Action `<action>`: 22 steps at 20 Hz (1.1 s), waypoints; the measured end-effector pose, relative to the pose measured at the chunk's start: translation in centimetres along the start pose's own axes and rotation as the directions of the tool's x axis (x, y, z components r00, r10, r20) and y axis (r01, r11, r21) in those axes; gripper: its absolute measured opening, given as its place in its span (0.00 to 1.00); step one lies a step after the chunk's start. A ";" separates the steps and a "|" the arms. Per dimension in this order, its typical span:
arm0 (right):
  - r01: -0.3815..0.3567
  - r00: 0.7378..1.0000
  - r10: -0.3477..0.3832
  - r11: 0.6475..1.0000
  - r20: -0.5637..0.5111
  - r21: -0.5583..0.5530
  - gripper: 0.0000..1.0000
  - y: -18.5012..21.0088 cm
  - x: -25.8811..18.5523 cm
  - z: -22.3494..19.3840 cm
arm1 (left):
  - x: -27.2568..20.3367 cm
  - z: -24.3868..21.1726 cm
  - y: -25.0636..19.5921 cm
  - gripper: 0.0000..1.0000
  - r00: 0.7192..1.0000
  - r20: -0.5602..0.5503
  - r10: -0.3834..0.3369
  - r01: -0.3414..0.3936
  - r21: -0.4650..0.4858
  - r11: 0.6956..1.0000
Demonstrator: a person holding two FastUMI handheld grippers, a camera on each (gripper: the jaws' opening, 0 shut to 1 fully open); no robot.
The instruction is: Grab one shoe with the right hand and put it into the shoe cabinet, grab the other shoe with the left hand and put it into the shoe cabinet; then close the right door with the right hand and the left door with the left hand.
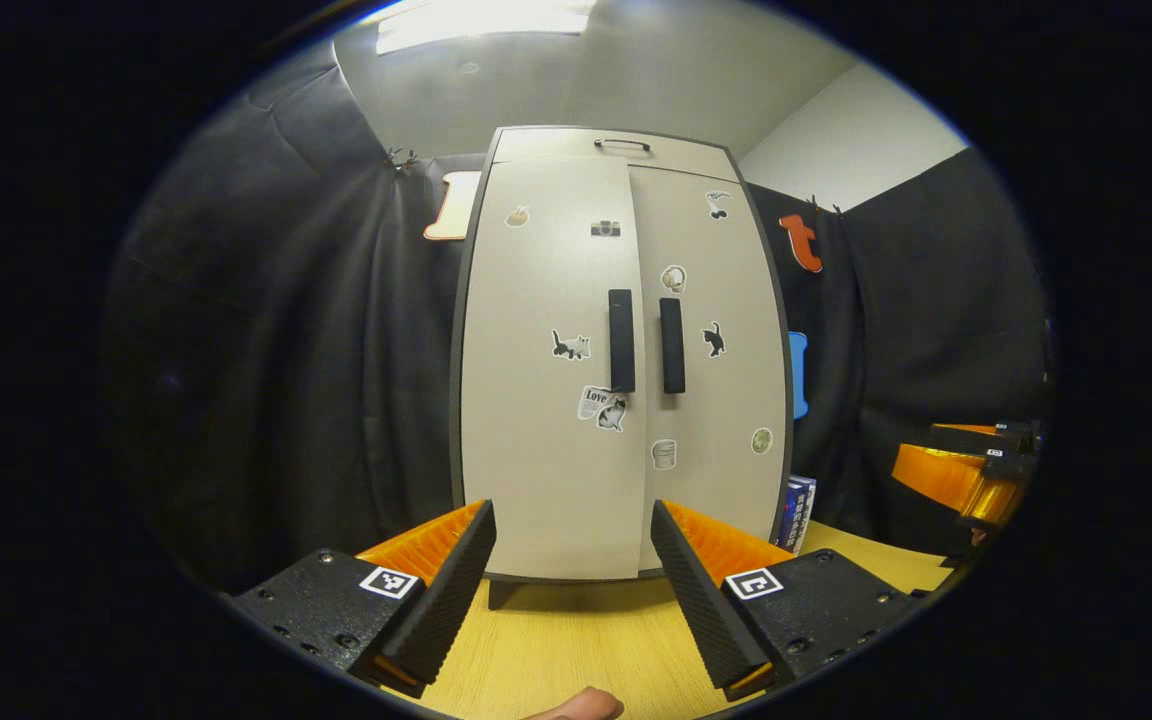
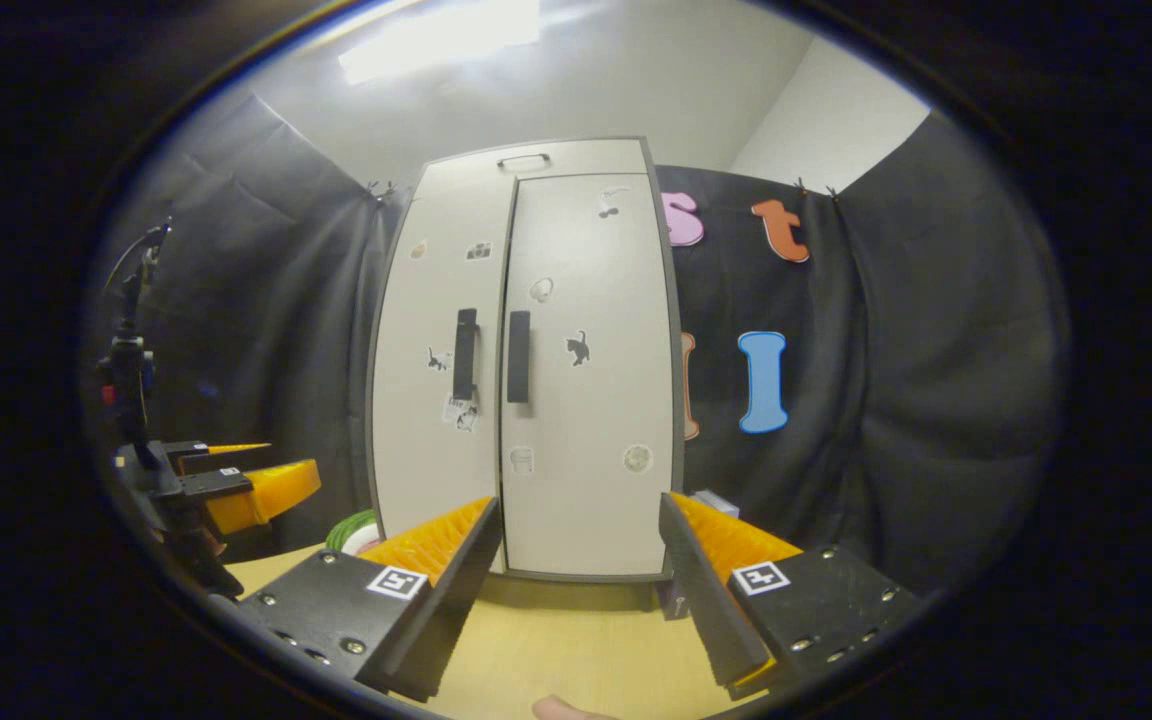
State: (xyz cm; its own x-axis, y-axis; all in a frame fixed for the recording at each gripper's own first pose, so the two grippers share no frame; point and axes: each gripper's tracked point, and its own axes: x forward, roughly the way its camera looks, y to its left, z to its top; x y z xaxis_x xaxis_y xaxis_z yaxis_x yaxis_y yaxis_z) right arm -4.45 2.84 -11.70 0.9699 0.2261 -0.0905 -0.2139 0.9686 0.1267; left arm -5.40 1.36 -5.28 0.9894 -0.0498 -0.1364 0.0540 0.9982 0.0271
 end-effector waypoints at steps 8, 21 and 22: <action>-0.013 0.997 0.012 1.000 0.082 0.001 0.93 -1.1 -1.9 3.3 | -0.5 2.2 -0.9 0.95 0.999 0.034 0.023 -0.023 0.006 1.000; -0.005 0.990 0.004 1.000 0.143 0.001 0.95 -4.7 -4.8 5.5 | -1.0 4.8 -5.9 0.92 0.998 0.061 -0.001 0.004 -0.054 0.999; -0.005 0.989 0.005 1.000 0.145 -0.001 0.95 -4.9 -4.8 5.4 | -0.8 4.6 -6.1 0.95 0.999 0.050 0.004 -0.001 -0.058 0.998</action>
State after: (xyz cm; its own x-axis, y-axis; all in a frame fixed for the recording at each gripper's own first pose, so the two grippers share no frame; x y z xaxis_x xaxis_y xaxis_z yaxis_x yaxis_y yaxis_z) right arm -7.43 -3.50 -6.59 0.9755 0.2132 0.0539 -0.2185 0.9677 0.1258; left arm -5.94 -4.83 -0.81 0.9951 -0.0473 -0.0868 0.0448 0.9985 -0.0304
